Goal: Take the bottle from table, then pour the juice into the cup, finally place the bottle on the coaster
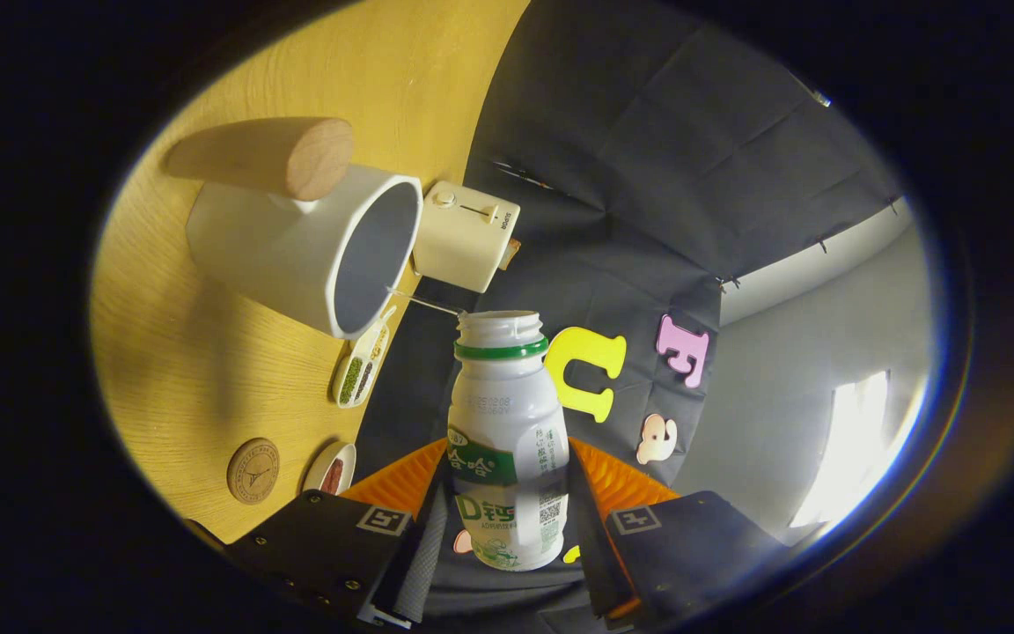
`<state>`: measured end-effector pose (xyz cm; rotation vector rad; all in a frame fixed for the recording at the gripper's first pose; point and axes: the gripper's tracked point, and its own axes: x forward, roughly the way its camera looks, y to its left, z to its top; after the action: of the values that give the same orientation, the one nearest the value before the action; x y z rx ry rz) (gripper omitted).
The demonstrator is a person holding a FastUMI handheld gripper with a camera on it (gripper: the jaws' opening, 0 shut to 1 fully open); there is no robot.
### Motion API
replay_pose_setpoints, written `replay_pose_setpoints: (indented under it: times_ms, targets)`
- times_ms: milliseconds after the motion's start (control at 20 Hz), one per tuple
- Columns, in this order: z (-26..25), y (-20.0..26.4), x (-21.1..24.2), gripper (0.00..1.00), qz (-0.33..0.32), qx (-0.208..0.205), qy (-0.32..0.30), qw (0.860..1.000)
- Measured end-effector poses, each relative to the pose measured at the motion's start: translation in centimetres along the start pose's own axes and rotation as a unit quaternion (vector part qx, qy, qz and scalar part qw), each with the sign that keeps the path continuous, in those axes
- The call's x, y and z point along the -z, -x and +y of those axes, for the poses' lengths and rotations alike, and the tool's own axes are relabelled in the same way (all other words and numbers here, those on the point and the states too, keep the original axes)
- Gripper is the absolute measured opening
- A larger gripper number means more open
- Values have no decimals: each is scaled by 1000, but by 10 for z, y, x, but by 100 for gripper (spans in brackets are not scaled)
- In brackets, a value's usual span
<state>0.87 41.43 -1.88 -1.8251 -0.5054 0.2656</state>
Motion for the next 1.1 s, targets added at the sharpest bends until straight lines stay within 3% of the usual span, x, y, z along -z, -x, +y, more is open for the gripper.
replay_pose_setpoints:
  times_ms: [1100]
  targets:
    - [-6, 4, -12, 68, -30, 27, 56, 998]
